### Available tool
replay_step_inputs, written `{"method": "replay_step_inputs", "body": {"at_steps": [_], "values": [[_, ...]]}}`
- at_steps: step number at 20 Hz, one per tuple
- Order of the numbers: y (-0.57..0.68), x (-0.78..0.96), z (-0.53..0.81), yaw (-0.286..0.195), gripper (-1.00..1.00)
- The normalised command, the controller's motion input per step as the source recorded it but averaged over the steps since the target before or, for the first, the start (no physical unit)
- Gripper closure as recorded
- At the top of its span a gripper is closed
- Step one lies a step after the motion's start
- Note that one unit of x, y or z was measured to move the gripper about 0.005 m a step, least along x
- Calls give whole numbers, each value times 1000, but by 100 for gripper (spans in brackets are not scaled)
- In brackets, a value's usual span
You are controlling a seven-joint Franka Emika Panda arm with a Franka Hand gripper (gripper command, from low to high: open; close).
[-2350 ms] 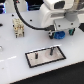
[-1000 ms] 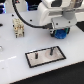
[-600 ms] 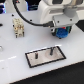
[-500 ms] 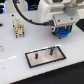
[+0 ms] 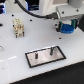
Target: Insert the blue gear onto the right peg, followed by the red gear
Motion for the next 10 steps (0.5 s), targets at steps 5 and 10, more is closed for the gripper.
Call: {"method": "replay_step_inputs", "body": {"at_steps": [5, 10], "values": [[-269, 654, 381, 0, 100], [-316, 646, 255, 0, 100]]}}
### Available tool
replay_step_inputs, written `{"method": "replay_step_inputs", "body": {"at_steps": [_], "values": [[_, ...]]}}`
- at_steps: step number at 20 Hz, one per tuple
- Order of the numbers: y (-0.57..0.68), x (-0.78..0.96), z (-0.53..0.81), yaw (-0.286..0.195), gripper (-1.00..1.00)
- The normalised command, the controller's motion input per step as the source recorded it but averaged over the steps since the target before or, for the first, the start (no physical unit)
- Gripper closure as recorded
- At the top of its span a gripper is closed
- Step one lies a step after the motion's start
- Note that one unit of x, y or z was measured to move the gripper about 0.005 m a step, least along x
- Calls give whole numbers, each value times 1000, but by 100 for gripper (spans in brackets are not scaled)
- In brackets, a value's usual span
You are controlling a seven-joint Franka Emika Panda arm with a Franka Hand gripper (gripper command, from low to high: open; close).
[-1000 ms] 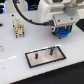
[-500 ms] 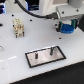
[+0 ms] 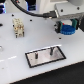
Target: Insert the blue gear onto the right peg, followed by the red gear
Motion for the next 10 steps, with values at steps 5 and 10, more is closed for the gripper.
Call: {"method": "replay_step_inputs", "body": {"at_steps": [5, 10], "values": [[-344, 628, 185, 0, 100], [-300, 613, 219, 0, 100]]}}
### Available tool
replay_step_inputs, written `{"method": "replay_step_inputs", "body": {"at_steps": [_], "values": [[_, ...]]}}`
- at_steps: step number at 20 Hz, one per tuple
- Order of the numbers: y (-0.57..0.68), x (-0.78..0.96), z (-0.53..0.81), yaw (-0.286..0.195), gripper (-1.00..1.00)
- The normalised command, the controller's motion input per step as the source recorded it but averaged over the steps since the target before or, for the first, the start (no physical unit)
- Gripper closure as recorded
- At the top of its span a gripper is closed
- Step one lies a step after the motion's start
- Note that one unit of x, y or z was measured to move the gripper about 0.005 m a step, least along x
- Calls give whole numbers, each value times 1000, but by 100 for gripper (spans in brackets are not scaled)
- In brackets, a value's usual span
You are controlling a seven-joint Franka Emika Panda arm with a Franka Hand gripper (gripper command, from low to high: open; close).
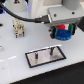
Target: Insert the blue gear onto the right peg, followed by the red gear
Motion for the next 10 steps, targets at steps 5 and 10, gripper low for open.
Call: {"method": "replay_step_inputs", "body": {"at_steps": [5, 10], "values": [[-257, 542, 72, 0, 100], [-292, 445, -18, 0, 100]]}}
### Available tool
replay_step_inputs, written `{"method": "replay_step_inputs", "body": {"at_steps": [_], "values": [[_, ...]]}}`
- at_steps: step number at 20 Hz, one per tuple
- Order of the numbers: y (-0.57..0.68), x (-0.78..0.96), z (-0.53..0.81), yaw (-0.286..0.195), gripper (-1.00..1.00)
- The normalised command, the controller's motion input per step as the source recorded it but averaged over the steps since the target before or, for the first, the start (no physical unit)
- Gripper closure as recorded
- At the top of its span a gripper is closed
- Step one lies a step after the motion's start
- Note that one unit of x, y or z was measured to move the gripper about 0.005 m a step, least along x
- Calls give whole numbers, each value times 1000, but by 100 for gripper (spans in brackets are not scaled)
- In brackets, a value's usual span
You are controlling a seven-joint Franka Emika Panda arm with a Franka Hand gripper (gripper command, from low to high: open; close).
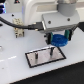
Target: Insert the blue gear onto the right peg, followed by the red gear
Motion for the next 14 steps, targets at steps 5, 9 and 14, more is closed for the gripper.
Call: {"method": "replay_step_inputs", "body": {"at_steps": [5, 9, 14], "values": [[-261, 309, -27, 0, 100], [-224, 237, -54, 0, 100], [-54, 204, -69, 0, 100]]}}
